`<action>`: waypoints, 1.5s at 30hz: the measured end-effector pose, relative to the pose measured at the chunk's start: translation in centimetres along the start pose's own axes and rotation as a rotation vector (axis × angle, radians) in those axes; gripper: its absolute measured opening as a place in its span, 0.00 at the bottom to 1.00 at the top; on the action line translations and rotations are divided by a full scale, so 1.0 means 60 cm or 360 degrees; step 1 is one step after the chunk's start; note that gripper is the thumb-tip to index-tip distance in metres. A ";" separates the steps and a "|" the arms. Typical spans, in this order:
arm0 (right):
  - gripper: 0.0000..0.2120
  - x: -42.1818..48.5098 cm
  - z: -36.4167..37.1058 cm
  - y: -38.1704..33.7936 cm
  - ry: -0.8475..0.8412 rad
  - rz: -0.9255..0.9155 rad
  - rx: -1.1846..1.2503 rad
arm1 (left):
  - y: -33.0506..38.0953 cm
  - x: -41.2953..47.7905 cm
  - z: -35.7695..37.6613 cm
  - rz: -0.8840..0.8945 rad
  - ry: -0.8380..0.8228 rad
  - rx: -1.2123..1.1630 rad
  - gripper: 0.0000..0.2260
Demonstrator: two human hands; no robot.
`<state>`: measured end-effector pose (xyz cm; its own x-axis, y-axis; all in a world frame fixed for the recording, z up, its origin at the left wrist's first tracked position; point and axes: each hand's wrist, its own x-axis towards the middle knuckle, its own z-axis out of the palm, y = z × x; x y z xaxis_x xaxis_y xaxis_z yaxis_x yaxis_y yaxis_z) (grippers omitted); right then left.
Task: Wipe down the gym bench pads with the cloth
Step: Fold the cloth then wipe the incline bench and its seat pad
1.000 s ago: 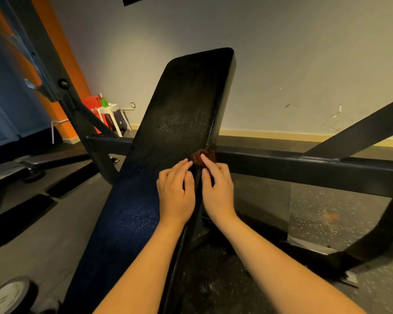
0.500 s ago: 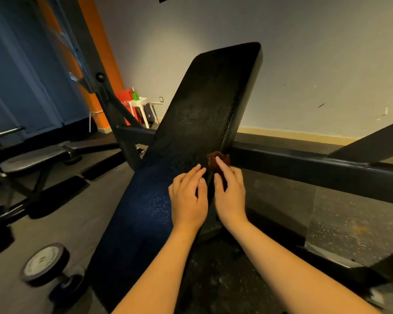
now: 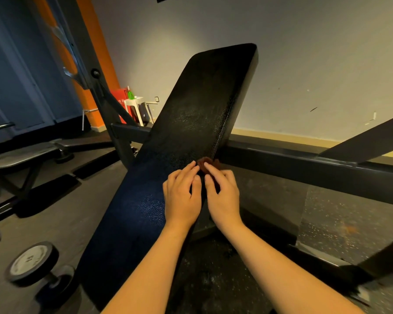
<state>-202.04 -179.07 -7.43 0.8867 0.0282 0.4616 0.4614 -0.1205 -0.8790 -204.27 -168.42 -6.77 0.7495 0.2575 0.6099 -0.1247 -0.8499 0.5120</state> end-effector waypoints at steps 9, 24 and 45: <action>0.19 0.051 -0.031 -0.014 0.0005 -0.0011 -0.0082 | -0.014 -0.024 -0.004 0.0018 -0.0023 -0.0045 0.20; 0.18 -0.032 -0.015 0.021 -0.0152 -0.0206 -0.0099 | -0.018 -0.087 -0.021 -0.0159 0.0064 -0.0074 0.22; 0.17 0.017 -0.023 0.025 -0.0211 -0.0150 -0.0063 | -0.016 -0.187 -0.025 -0.0468 0.0180 0.0154 0.19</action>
<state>-200.52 -180.60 -8.11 0.8371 0.1714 0.5196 0.5434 -0.1503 -0.8259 -213.55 -169.79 -13.22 0.6664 0.5432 0.5107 0.1530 -0.7700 0.6195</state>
